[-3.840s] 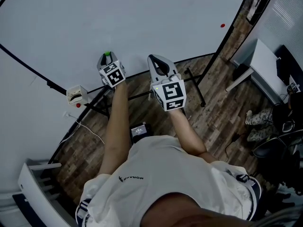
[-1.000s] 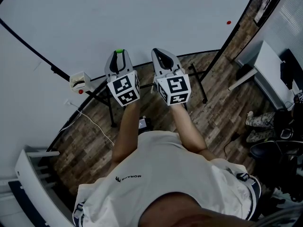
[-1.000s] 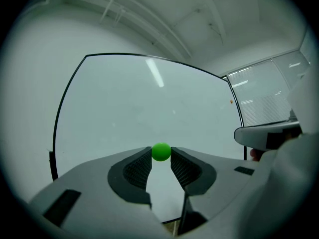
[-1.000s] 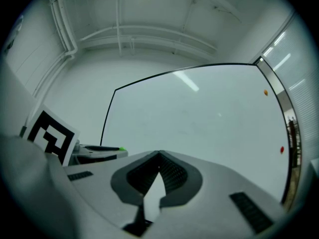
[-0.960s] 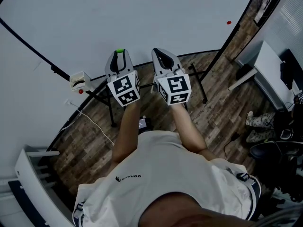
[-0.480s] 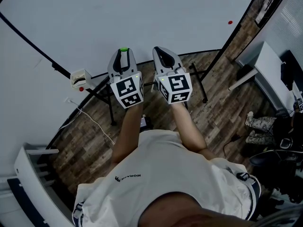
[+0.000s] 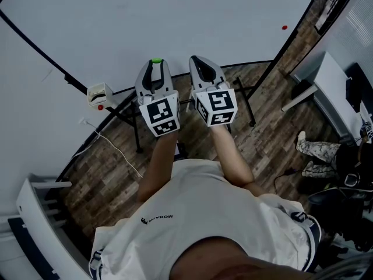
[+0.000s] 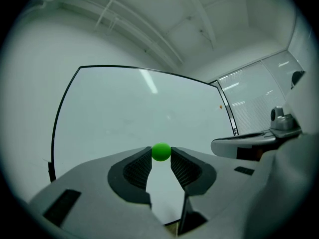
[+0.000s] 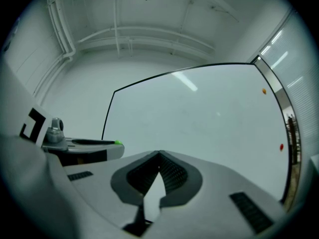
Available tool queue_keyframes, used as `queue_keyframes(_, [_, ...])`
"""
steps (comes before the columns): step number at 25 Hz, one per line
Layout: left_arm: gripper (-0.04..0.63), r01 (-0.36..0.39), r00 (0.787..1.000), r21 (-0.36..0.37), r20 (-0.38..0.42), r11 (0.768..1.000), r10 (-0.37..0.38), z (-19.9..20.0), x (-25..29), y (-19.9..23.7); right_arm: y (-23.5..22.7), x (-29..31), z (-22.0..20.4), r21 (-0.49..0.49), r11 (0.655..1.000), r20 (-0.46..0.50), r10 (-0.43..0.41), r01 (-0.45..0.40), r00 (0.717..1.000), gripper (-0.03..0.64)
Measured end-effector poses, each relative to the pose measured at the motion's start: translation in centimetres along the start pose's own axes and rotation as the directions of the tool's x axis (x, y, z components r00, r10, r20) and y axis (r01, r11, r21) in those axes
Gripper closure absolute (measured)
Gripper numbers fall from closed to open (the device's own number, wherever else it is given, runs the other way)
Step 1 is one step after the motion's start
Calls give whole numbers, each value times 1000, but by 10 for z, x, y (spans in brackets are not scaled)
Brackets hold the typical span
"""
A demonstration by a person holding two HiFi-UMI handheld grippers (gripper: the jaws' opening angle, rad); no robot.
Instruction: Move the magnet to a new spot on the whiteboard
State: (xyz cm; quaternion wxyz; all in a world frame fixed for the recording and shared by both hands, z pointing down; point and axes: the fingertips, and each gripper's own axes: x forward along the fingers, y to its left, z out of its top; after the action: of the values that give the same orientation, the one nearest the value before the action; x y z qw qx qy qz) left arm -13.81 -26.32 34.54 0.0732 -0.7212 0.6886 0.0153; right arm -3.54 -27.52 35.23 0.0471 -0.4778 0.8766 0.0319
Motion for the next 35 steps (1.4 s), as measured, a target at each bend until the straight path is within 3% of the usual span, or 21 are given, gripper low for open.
queue_keyframes(35, [474, -3, 1000, 25, 24, 1000, 3, 7, -15, -6, 2, -6, 2, -2, 1000, 7, -4, 4, 1000, 603])
